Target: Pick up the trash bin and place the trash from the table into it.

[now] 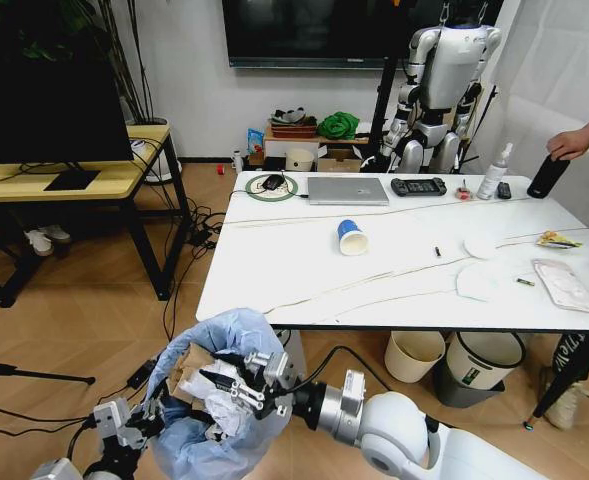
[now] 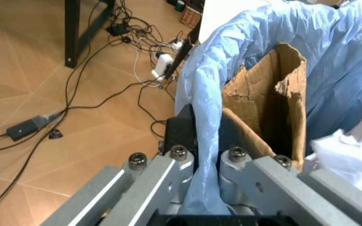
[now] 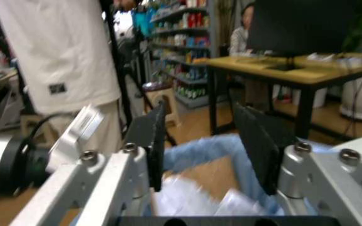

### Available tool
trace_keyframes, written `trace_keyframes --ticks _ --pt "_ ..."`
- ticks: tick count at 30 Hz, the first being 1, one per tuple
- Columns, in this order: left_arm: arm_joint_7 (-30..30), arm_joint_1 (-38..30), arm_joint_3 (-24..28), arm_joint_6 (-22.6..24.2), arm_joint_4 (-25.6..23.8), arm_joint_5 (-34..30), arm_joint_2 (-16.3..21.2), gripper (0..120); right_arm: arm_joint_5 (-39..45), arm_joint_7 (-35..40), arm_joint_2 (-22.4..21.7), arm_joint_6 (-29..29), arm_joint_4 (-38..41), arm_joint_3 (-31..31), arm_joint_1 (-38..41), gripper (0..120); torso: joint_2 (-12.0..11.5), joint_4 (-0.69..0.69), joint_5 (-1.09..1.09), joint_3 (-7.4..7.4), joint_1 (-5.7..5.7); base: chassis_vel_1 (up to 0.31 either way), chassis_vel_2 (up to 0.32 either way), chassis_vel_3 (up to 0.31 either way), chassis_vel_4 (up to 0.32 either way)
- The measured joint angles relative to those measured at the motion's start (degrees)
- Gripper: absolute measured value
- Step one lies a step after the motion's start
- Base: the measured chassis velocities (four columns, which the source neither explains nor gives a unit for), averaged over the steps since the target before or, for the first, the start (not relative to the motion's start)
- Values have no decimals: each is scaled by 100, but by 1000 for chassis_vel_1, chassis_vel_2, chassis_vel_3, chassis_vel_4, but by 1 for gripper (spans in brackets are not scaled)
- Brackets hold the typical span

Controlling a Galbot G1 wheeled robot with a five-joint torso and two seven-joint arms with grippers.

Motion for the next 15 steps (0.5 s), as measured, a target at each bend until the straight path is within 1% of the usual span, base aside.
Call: trace_keyframes --ticks 1,3,5,6,7,8,10,12,13,14,15 --pt "0 -2 -1 0 8 6 0 0 56 73 49 -40 13 137 29 48 0 0 0 0 0 0 0 0 0" --pt "0 -3 -1 0 11 8 -1 0 79 104 74 -74 14 201 46 50 0 0 -1 0 0 0 0 0 0" --pt "0 -4 -6 0 21 20 -5 0 239 370 250 -306 -55 594 178 59 0 0 -1 0 0 0 0 0 0" --pt "0 -4 -10 0 24 26 -7 0 271 565 349 -475 -156 793 258 66 0 0 0 0 0 0 0 0 0" --pt "0 -3 -13 -1 25 29 -12 0 274 764 429 -596 -277 951 329 70 0 1 -1 0 0 0 0 0 0" --pt "0 -3 -13 -1 25 29 -12 0 274 764 429 -596 -277 951 329 70 0 1 -1 0 0 0 0 0 0" --pt "2 0 -15 -4 25 32 -18 0 196 1123 565 -830 -567 1199 459 78 0 1 0 0 0 0 0 0 0" --pt "4 5 -17 -7 25 38 -22 0 117 1490 766 -1187 -1040 1531 638 88 0 0 0 1 0 0 0 0 0" --pt "5 9 -18 -9 21 40 -22 0 130 1624 874 -1362 -1252 1667 709 91 0 0 0 1 0 0 0 0 0" --pt "5 9 -18 -9 21 40 -22 0 130 1624 874 -1362 -1252 1667 709 91 0 0 0 1 0 0 0 0 0" --pt "6 13 -23 -11 17 40 -21 0 143 1732 961 -1509 -1437 1765 770 94 0 0 0 1 0 0 0 0 0"
